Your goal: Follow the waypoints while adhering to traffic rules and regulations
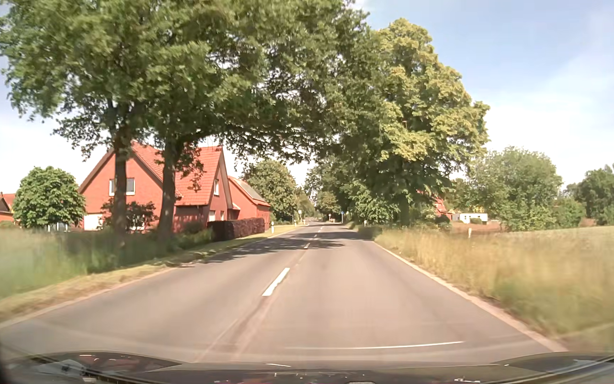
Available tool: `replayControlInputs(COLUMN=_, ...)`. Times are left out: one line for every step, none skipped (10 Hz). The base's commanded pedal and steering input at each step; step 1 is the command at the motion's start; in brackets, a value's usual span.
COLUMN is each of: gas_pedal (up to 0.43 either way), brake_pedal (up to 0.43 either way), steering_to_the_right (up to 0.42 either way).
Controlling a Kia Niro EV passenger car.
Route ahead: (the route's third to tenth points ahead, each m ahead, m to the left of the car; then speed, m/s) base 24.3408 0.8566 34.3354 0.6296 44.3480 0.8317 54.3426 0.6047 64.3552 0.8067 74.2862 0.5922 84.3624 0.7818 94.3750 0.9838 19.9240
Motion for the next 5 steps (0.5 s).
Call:
replayControlInputs(gas_pedal=0.000, brake_pedal=0.280, steering_to_the_right=-0.001)
replayControlInputs(gas_pedal=0.000, brake_pedal=0.274, steering_to_the_right=-0.001)
replayControlInputs(gas_pedal=0.000, brake_pedal=0.274, steering_to_the_right=-0.001)
replayControlInputs(gas_pedal=0.000, brake_pedal=0.268, steering_to_the_right=0.000)
replayControlInputs(gas_pedal=0.000, brake_pedal=0.262, steering_to_the_right=-0.001)
